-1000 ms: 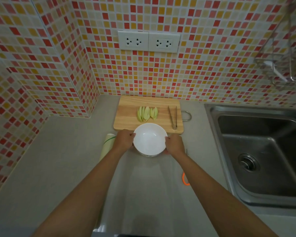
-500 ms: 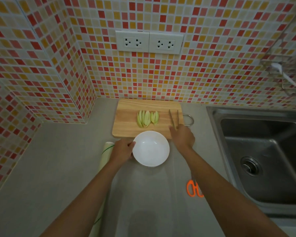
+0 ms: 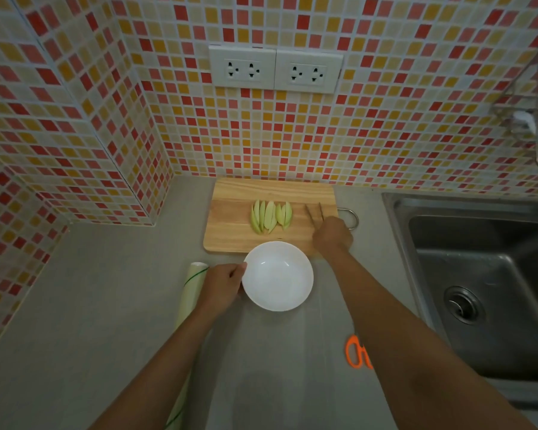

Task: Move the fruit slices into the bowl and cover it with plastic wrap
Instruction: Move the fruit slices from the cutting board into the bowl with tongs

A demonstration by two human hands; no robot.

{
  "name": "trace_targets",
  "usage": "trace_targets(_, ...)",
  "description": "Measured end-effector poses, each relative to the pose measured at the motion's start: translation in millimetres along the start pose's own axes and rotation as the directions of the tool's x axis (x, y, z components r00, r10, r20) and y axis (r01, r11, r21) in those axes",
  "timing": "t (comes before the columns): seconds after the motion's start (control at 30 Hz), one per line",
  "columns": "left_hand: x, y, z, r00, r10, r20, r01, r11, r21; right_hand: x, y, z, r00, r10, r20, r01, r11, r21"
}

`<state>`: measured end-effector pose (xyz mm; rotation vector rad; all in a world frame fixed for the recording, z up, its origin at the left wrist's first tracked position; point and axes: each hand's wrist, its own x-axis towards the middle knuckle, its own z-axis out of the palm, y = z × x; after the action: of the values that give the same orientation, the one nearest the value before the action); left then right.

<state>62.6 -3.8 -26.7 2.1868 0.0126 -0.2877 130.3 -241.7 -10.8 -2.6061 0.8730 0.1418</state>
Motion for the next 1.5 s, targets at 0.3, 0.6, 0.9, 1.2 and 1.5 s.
trace_targets(0.3, 1, 4, -1, 0.999, -0.038, 0.027, 0.04, 0.996, -0.084, -18, -17, -12, 0.985, -0.133, 0.115, 0.098, 0.959, 0.266)
trace_targets(0.6, 1, 5, -2, 0.999, -0.036, 0.019, 0.037, 0.998, -0.052, -38, -36, -18, 0.976, -0.206, 0.077, 0.203, 0.978, 0.042)
trace_targets(0.9, 1, 5, -2, 0.999, -0.032, 0.034, 0.033, 0.999, -0.034, -48, -44, -16, 0.97, -0.234, 0.07, 0.237, 0.97, -0.047)
trace_targets(1.2, 2, 7, -1, 0.999, -0.031, 0.033, 0.033, 0.999, -0.042, -125, -1, -38, 0.971, -0.24, 0.017, 0.223, 0.924, 0.312)
trace_targets(1.5, 4, 7, 2, 0.998, -0.061, 0.013, 0.061, 0.998, -0.022, -164, 25, -9, 0.957, -0.252, 0.142, 0.242, 0.967, 0.08)
